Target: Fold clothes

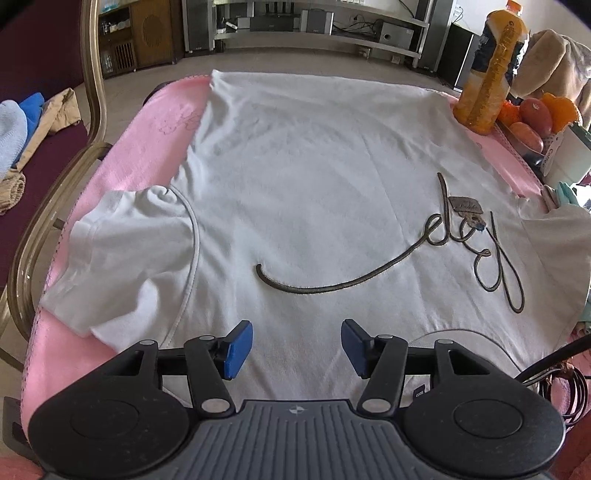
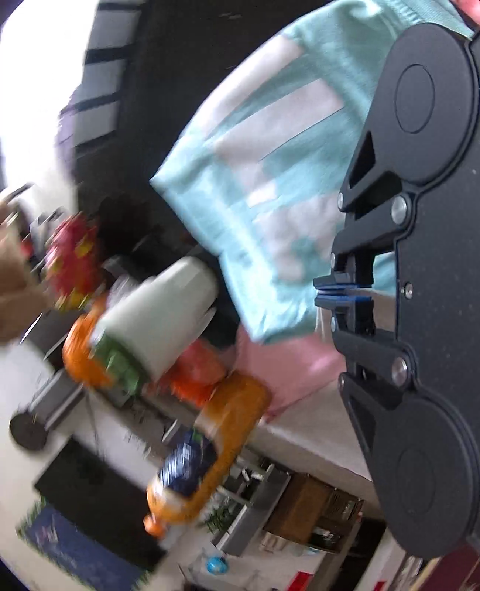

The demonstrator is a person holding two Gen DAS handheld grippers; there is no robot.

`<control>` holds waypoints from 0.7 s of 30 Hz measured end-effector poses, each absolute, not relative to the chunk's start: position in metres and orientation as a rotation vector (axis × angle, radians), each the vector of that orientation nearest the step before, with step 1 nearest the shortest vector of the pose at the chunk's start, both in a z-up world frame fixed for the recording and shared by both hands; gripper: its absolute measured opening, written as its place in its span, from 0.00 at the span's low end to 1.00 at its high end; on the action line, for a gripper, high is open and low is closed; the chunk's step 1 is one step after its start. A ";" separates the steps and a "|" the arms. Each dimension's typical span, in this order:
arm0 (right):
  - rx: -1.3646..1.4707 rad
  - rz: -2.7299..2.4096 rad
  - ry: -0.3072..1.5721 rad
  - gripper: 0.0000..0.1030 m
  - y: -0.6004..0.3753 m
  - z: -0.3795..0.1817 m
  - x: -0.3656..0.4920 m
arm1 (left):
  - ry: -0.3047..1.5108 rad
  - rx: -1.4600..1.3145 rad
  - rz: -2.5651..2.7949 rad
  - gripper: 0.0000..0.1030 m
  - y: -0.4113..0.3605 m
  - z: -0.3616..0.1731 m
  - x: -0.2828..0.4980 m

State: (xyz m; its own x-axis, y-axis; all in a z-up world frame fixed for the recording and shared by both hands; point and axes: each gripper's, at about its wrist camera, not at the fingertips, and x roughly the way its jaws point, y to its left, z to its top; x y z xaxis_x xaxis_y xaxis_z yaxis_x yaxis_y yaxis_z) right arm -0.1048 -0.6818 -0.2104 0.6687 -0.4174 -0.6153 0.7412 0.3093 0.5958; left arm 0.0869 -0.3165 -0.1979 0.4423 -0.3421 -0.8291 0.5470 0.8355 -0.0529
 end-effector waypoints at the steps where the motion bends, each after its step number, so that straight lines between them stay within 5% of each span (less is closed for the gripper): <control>1: 0.944 -0.778 0.372 0.03 -0.676 -0.204 -0.100 | 0.960 0.238 -0.558 0.54 -0.316 -0.197 0.086; 14: 0.054 -0.276 0.626 0.03 -0.510 -0.188 0.004 | 0.931 0.254 -0.539 0.54 -0.312 -0.198 0.085; 21: 0.020 -0.116 0.840 0.16 -0.489 -0.210 0.013 | 0.940 0.250 -0.527 0.54 -0.311 -0.200 0.087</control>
State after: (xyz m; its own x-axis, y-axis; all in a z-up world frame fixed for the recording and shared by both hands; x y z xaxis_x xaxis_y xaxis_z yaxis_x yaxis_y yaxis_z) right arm 0.0125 -0.4893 -0.2103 0.6614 -0.0946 -0.7440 0.1104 0.9935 -0.0282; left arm 0.0872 -0.3110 -0.1996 0.4761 -0.3199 -0.8191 0.5318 0.8466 -0.0216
